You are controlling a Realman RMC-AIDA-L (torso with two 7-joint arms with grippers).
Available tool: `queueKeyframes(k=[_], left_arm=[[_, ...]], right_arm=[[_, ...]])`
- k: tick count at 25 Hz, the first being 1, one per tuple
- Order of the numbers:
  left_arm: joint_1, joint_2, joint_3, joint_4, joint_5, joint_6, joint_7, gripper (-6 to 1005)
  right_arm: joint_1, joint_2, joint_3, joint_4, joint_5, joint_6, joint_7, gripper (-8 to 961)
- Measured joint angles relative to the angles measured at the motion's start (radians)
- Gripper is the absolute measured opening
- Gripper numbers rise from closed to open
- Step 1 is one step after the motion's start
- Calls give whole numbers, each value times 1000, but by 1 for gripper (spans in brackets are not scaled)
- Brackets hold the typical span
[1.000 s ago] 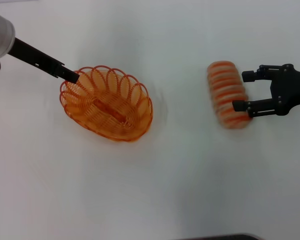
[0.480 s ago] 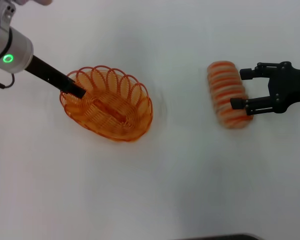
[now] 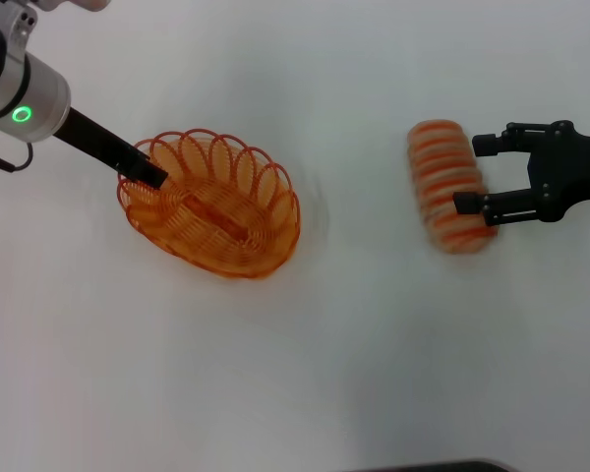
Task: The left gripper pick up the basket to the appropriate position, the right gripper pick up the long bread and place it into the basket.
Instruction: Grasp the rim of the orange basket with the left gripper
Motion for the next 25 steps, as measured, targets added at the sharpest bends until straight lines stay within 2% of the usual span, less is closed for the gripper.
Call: queueKeyframes(k=[2,13,16,22,25], left_arm=[[0,0,-4,0,-5,-1,-1,586],[-1,1,-2,0,-6,-2,-1,344],[-3,1,-3,0,-6,-3,-7,147],[-6,5,-10,13,-9,23,-76,99],[-19,7,-49,25,-9,73,-110,88]], right_arm=[[0,0,0,0,1,0,0,898],[1,-1,0,0,3,-2,0,898],[2,-1,0,0,3,-3,0,898],[2,-3,0,0,3,-6,0,898],[2,-4,0,0,5,-7,0,898]])
